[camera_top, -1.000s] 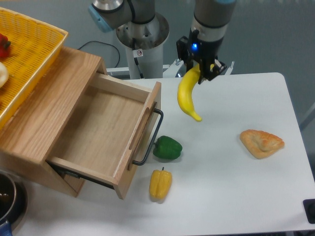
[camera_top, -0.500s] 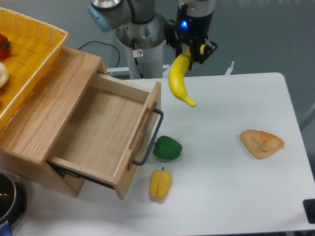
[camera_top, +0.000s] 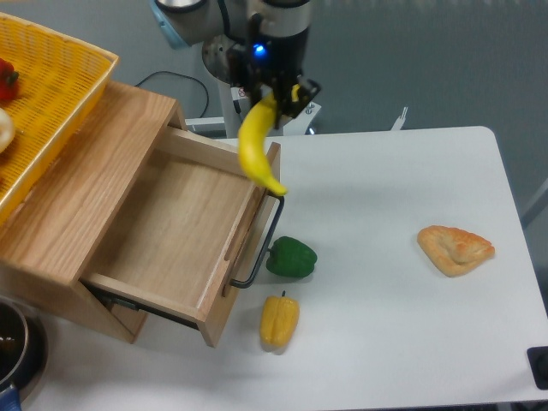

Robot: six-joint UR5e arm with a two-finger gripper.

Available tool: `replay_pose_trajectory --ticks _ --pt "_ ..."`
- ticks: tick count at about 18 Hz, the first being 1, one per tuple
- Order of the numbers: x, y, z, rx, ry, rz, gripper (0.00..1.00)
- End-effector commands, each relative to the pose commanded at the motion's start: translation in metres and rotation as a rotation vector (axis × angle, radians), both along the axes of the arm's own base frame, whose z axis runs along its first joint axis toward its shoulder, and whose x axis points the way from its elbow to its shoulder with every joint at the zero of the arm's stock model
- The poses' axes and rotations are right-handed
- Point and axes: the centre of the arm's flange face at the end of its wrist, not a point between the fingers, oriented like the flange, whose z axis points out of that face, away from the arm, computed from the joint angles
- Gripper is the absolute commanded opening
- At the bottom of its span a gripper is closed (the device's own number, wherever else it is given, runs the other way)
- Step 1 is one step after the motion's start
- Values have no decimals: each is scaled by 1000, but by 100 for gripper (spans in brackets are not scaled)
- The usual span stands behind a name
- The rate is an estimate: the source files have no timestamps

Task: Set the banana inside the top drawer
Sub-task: 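Carry the banana over the open wooden drawer and lower it inside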

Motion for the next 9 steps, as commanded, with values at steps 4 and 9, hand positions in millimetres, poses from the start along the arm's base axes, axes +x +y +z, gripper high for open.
replay_pose_trajectory --ticks 4,9 --pt "28 21 -4 2 -3 -8 15" --pt "52 51 -16 14 9 7 16"
